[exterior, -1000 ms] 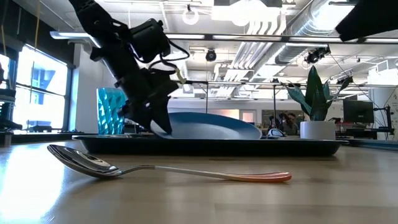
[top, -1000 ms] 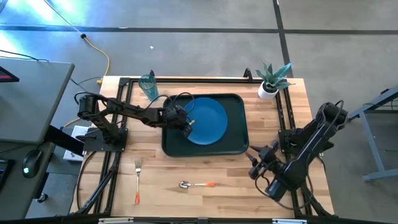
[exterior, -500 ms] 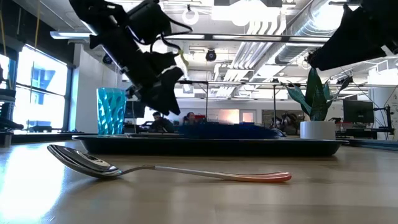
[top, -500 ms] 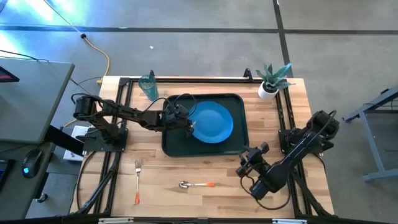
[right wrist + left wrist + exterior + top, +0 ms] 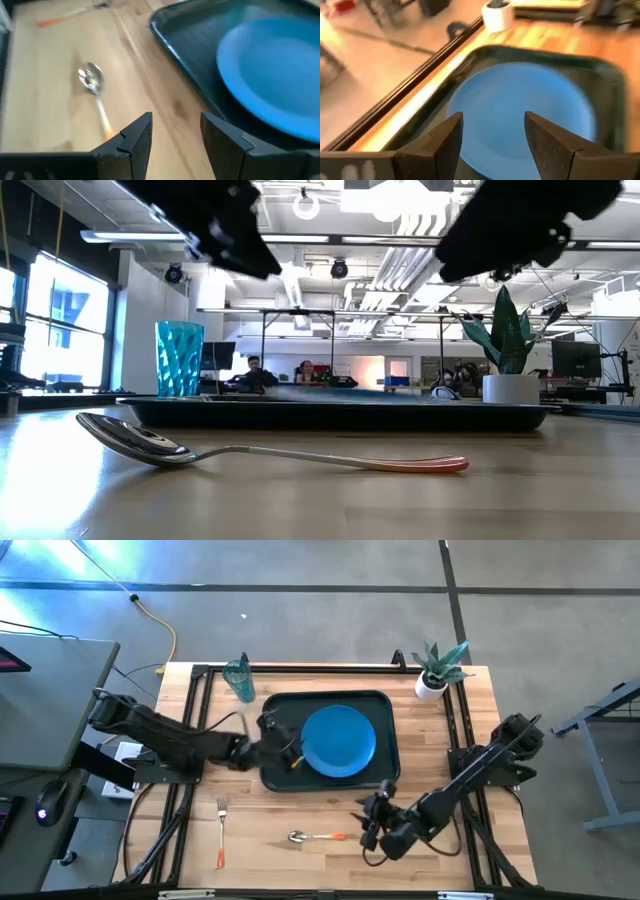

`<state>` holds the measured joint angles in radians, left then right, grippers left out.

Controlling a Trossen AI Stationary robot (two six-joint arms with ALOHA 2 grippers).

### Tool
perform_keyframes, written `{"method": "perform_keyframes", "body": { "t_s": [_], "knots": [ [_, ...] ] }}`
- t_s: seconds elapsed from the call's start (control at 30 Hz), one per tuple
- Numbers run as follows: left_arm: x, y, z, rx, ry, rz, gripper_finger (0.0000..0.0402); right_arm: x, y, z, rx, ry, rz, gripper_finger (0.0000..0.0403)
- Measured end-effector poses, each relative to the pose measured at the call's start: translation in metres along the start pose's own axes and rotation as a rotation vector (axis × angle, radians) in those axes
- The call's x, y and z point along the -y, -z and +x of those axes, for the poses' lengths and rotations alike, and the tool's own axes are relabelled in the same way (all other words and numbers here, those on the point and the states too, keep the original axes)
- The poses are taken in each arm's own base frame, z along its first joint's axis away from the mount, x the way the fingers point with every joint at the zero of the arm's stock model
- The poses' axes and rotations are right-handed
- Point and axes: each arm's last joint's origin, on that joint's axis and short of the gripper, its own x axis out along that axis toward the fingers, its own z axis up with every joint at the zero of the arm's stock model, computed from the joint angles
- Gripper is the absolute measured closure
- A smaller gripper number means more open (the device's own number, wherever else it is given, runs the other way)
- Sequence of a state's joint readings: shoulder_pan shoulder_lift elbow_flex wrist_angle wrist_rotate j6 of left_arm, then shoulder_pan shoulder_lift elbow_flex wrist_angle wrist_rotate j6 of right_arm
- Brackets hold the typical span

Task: Pick and place plate/cup/fork/spoon on tray
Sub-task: Put the orange spoon on the black tray

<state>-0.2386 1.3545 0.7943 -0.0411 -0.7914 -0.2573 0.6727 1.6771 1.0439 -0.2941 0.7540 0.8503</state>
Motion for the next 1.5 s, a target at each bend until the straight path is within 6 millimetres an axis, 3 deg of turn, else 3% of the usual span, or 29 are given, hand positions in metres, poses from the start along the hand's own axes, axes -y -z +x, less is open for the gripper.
{"method": "perform_keyframes", "body": {
  "t_s": [0.23,0.5,0.67,0.83,1.13,1.33,1.5],
  "knots": [
    [0.026,0.028,-0.044,0.063,0.062,0.102,0.0201,-0.008,-0.007,0.036,0.034,-0.103,0.054,0.0242],
    [0.048,0.075,-0.069,0.070,0.205,0.108,0.0202,-0.023,-0.006,0.069,-0.034,-0.177,-0.003,0.0242],
    [0.057,0.084,-0.083,0.091,0.243,0.102,0.0202,-0.029,-0.003,0.087,-0.127,-0.266,-0.052,0.0242],
    [0.065,0.092,-0.087,0.137,0.191,0.105,0.0202,-0.036,0.003,0.101,-0.151,-0.278,-0.094,0.0242],
    [0.081,0.108,-0.079,0.146,0.184,0.098,0.0202,-0.036,0.006,0.105,-0.161,-0.291,-0.146,0.0242],
    [0.080,0.102,-0.083,0.165,0.180,0.038,0.0202,-0.033,-0.002,0.114,-0.144,-0.349,-0.165,0.0242],
    [0.079,0.098,-0.086,0.178,0.187,0.018,0.0202,-0.027,0.005,0.131,-0.184,-0.368,-0.164,0.0242]
  ]
}}
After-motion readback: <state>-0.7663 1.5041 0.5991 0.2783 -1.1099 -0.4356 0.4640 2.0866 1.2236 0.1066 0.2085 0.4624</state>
